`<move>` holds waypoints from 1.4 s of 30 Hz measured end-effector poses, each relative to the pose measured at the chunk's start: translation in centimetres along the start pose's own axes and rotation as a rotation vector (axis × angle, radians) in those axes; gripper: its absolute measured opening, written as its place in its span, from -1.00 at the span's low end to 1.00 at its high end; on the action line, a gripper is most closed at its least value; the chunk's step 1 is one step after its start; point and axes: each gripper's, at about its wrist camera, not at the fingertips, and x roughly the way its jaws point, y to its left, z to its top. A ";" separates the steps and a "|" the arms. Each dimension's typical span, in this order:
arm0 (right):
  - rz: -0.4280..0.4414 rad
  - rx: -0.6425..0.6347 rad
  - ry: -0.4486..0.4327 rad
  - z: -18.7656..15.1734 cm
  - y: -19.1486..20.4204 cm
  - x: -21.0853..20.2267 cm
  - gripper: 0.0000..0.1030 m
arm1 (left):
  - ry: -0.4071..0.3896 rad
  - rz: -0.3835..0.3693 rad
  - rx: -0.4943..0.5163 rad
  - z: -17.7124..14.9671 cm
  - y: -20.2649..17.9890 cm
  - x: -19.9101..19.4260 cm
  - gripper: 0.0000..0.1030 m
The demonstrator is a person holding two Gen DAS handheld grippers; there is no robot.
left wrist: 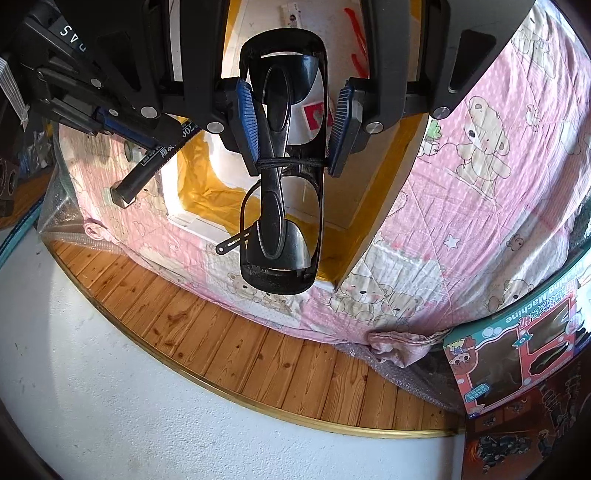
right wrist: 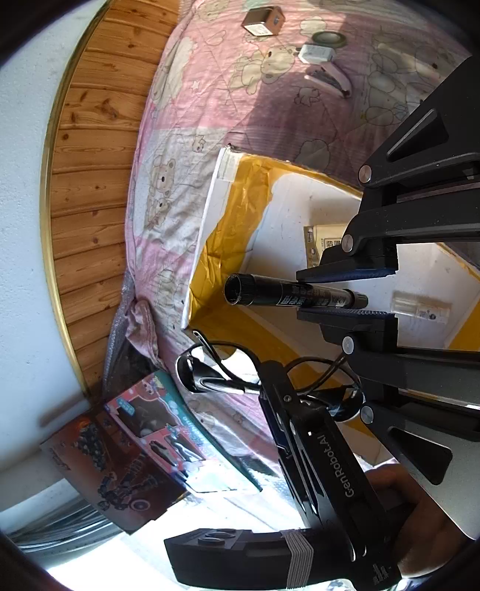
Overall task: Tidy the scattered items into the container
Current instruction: 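Open both tools to drop the marker and glasses into the box, then grasp the pink stapler with the left tool while the right tool grasps the green tape roll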
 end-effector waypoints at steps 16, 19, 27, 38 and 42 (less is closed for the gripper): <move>0.040 0.100 -0.081 -3.6 -3.8 -2.0 -0.20 | 0.056 -0.013 -0.013 0.7 0.6 2.3 0.02; 0.080 0.132 -0.142 -6.1 -4.3 -4.5 -0.20 | 0.011 -0.025 0.006 0.1 -0.6 -0.5 0.03; 0.101 0.305 -0.180 -12.7 -8.5 -7.4 -0.20 | -0.015 -0.034 0.186 -4.6 -6.7 -4.8 0.03; 0.015 0.562 -0.191 -18.9 -17.7 -10.3 -0.19 | 0.151 -0.205 0.281 -11.0 -17.2 -2.3 0.03; -0.016 0.582 -0.210 -19.7 -20.0 -11.6 -0.19 | 0.206 -0.230 0.261 -12.1 -19.9 0.5 0.03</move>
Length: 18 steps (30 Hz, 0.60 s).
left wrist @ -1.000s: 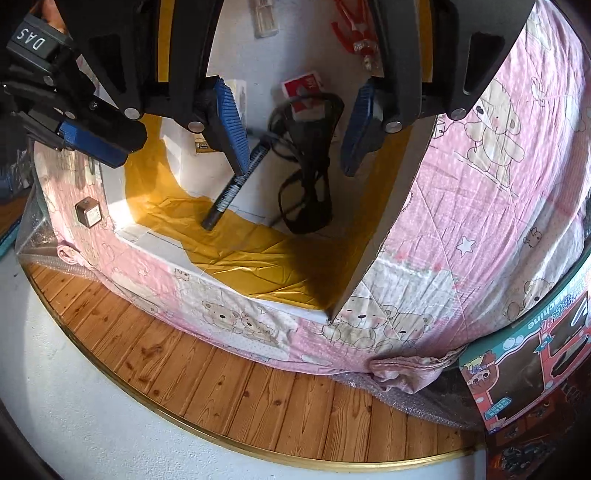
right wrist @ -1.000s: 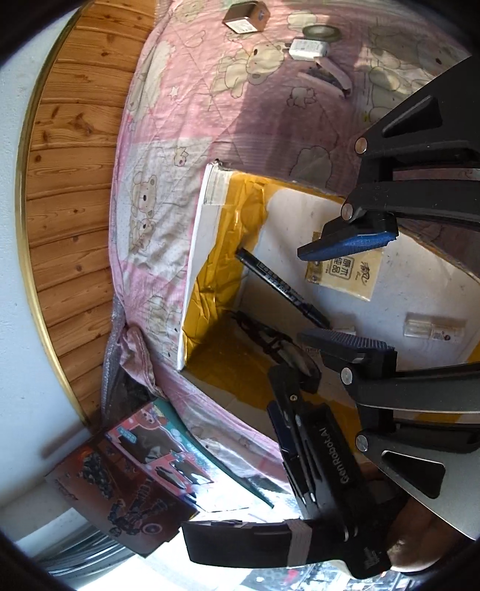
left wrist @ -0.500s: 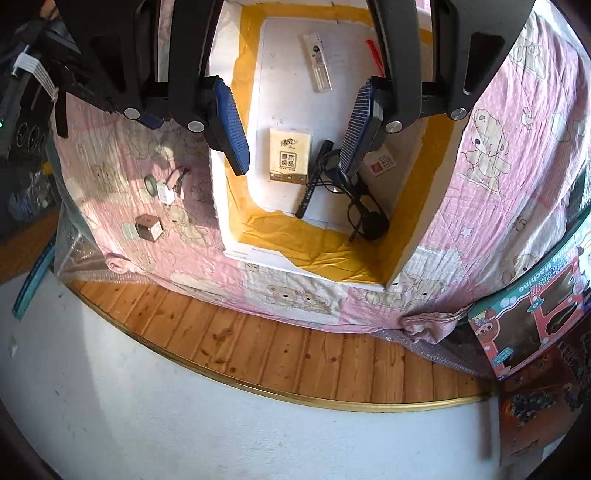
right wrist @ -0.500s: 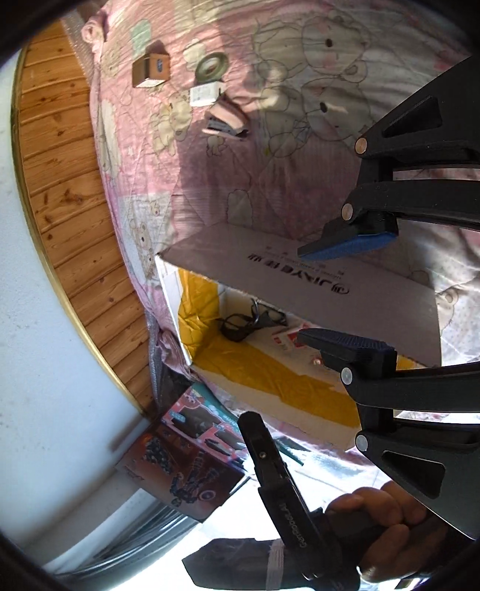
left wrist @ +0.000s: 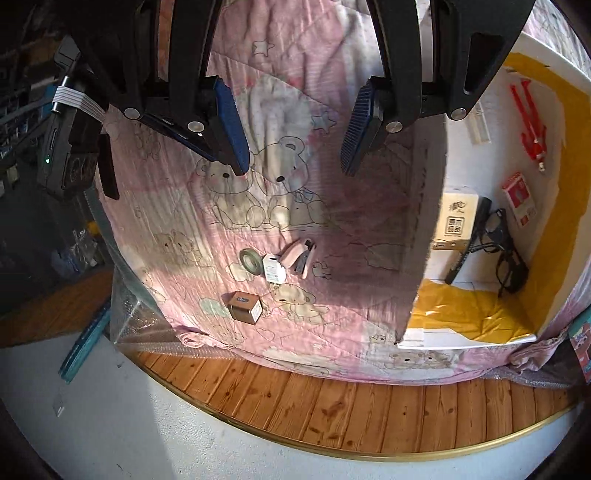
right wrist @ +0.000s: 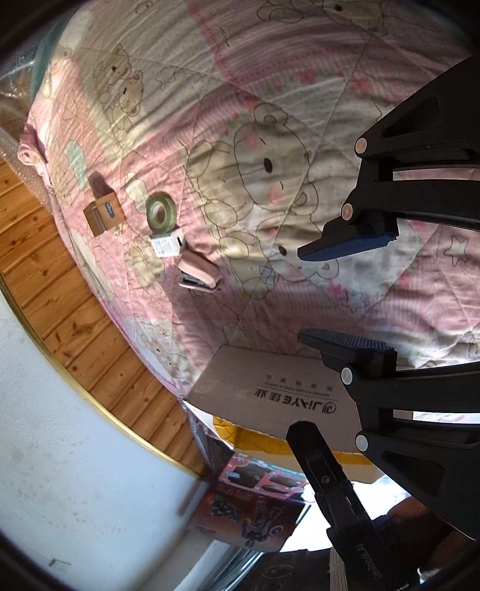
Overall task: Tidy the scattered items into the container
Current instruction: 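Grasp the pink stapler with the left tool while the right tool grasps the green tape roll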
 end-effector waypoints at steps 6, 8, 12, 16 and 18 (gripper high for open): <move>-0.038 -0.054 0.005 3.1 -2.1 0.8 -0.19 | 0.025 0.036 0.030 1.9 -2.9 4.8 0.09; -0.055 -0.082 0.009 4.5 -2.7 1.7 -0.19 | 0.026 0.075 0.042 2.9 -3.5 6.7 0.17; -0.078 -0.101 0.034 7.9 -4.6 4.3 -0.19 | 0.030 0.109 0.012 5.2 -3.3 10.4 0.18; -0.104 -0.143 0.057 10.7 -5.6 7.1 -0.19 | 0.025 0.166 0.017 7.1 -2.8 13.8 0.18; -0.117 -0.162 0.075 11.8 -6.2 8.6 -0.19 | 0.039 0.171 0.011 7.8 -2.2 15.4 0.18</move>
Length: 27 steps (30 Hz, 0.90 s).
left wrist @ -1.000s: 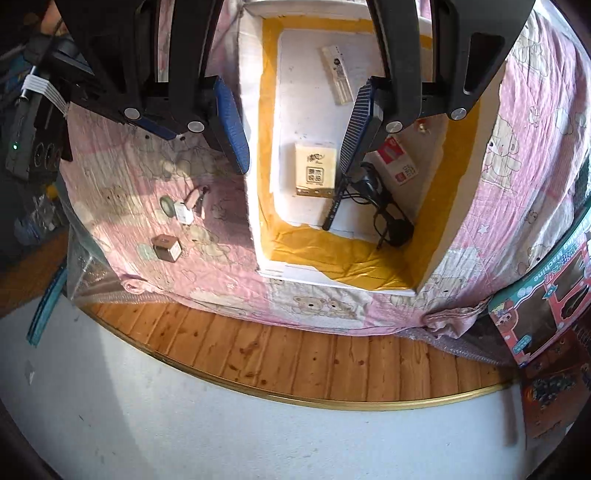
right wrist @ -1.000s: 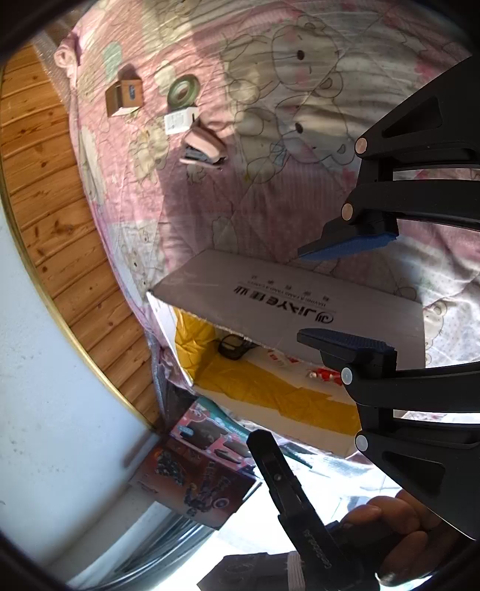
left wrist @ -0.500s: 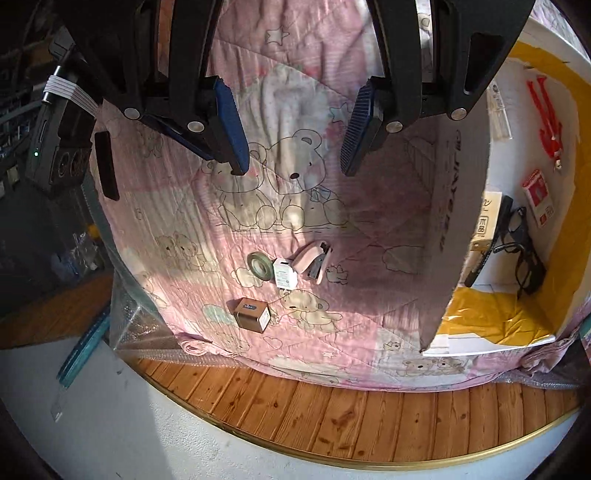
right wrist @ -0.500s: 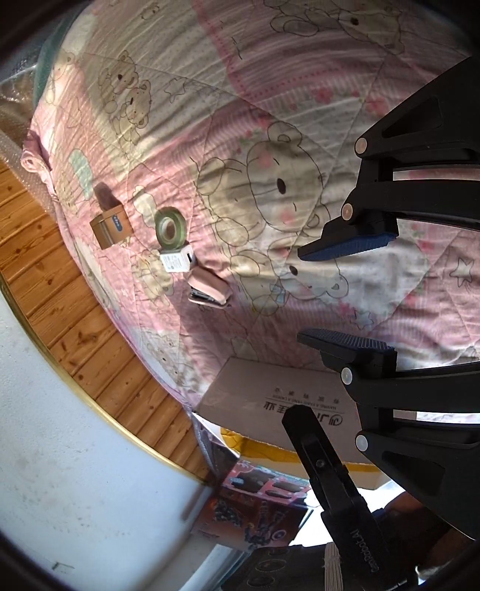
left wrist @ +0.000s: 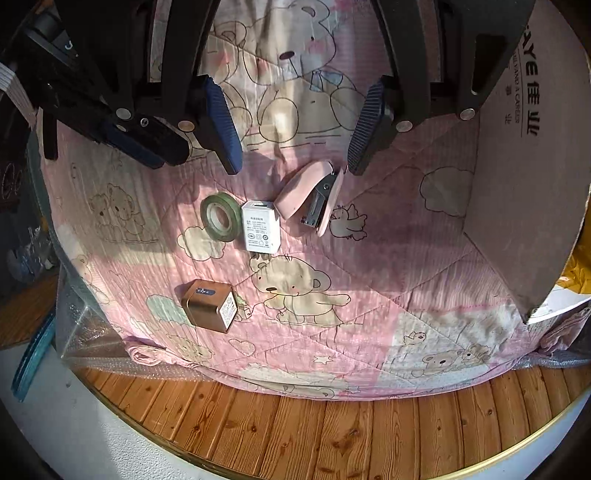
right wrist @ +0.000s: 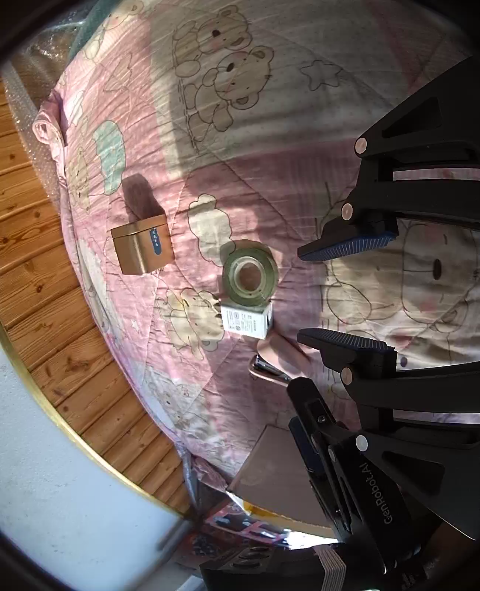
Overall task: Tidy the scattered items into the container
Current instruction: 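Grasp the pink stapler with the left tool while the right tool grasps the green tape roll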
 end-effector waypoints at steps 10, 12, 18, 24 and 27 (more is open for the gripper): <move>-0.068 -0.115 0.070 3.2 -1.1 5.5 -0.32 | 0.014 0.033 0.031 1.3 0.6 4.8 0.18; -0.081 -0.160 0.061 3.5 -0.6 5.9 -0.32 | 0.007 0.019 0.027 1.4 0.8 5.4 0.23; -0.065 -0.234 0.066 4.0 -0.1 6.7 -0.33 | -0.022 0.011 0.027 1.1 0.9 6.0 0.24; -0.025 -0.172 0.070 3.3 -1.1 5.7 -0.32 | -0.013 -0.021 0.006 1.6 1.6 6.0 -0.04; -0.035 -0.185 0.059 2.6 -1.0 5.4 -0.33 | -0.020 -0.021 0.005 1.1 1.8 5.8 -0.04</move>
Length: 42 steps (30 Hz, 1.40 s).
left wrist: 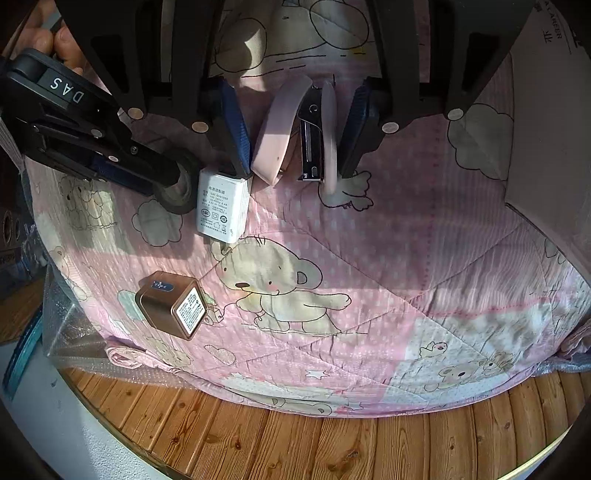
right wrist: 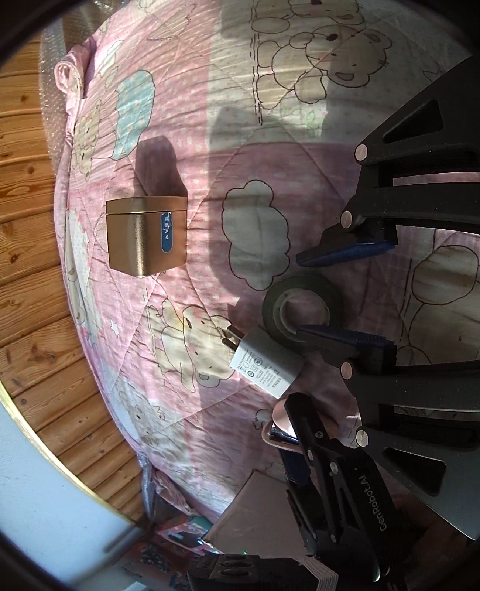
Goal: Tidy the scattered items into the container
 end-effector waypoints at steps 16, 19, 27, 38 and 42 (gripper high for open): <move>-0.069 -0.037 -0.022 0.2 1.1 -1.0 -0.73 | -0.037 0.051 0.024 -0.7 0.1 -1.2 -0.19; -0.059 -0.013 -0.029 -0.4 1.2 -2.0 -0.73 | -0.050 0.035 0.031 -1.2 -0.4 -2.5 -0.19; -0.024 0.042 -0.060 -2.8 2.5 -5.1 -0.72 | -0.074 0.011 0.065 -2.8 -2.0 -6.2 -0.19; 0.010 0.102 -0.057 -8.0 4.9 -8.0 -0.72 | -0.079 0.000 0.099 -6.9 -2.7 -10.8 -0.19; 0.016 0.112 -0.062 -9.9 5.7 -9.3 -0.72 | -0.089 -0.008 0.110 -8.2 -3.1 -12.5 -0.19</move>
